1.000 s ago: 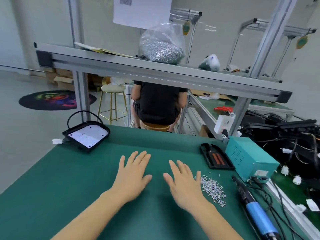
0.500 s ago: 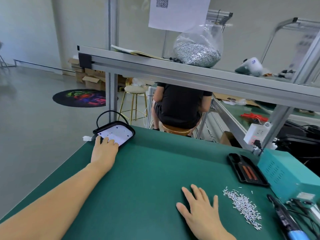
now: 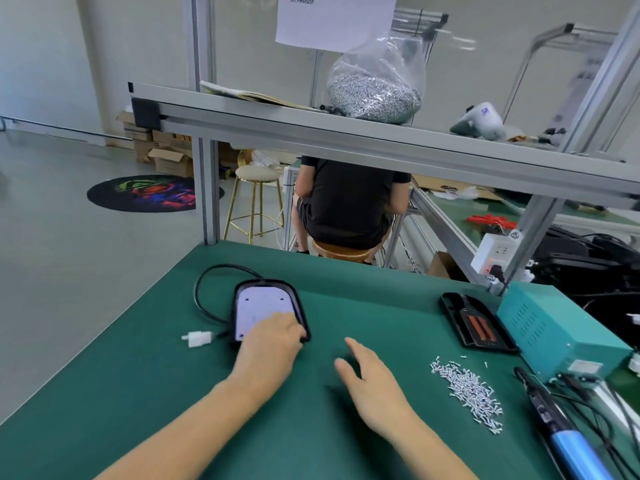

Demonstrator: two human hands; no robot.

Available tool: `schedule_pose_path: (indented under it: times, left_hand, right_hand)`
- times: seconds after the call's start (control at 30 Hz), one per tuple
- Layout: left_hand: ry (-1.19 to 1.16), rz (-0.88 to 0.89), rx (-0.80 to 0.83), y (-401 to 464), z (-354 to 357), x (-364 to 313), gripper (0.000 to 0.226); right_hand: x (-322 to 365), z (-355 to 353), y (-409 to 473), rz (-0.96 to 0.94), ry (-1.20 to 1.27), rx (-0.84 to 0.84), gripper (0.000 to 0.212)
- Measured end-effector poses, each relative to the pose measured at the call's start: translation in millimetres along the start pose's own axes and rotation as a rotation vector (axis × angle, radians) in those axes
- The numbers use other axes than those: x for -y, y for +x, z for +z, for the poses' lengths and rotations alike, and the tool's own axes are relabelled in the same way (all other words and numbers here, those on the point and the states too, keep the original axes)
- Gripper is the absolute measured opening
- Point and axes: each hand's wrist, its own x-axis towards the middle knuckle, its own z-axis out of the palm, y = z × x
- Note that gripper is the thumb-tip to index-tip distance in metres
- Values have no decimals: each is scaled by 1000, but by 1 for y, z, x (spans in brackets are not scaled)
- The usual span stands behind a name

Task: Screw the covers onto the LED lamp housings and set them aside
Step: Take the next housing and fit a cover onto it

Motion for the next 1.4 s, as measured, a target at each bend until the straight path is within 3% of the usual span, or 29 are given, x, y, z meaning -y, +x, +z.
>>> schedule_pose_path:
  times: [0.1,0.17,0.23,0.3,0.43,0.53,0.6,0.7,0.77,0.87,0.97,1.07,1.3,1.4]
  left_hand:
    - [-151,-8,85,-6,7,-48,13]
    - [-205,-30,141,-9,11,-72,17]
    - [-286,-30,127,-11,12,-85,21]
    - [-492,-83,14,-13,9,-88,17]
    - [-650,-519,-254,-4,1,-58,22]
    - [-769,-897,-100,1,6,-30,46]
    - [-896,-1058,37,3,12,-22,53]
    - [-990,-1129,160,11,21,-20,13]
    - [-1070,-1185,136,16,24,-22,13]
    - [-1158,-1290,25,16,27,-21,33]
    - [-1298,-1334,-14,13,27,-18,27]
    - [-1371,-1339,-54,10,26,-18,22]
    - [-1434,-1372,-99,8,27,-18,8]
    - [-1487,-1364,-91,7,25,-17,12]
  right_hand:
    - [12,-4,6,68,347,-27,33]
    - [13,-9,8,103,504,-71,21]
    - [9,-16,8,151,594,-47,24]
    - [1,-23,7,142,589,-16,15]
    - [-12,-31,7,104,527,6,39]
    - [-18,-34,6,71,490,17,38]
    - [-20,-35,5,48,500,49,37]
    - [-21,-39,5,30,513,99,35]
    - [-23,-42,7,44,495,101,26]
    - [-30,-58,16,67,295,-39,25]
    - [-53,-85,33,139,-253,-214,39]
    - [-86,-105,39,304,-579,-247,42]
    - [-120,-116,47,343,-770,-213,33]
    - [-121,-119,51,315,-848,-233,29]
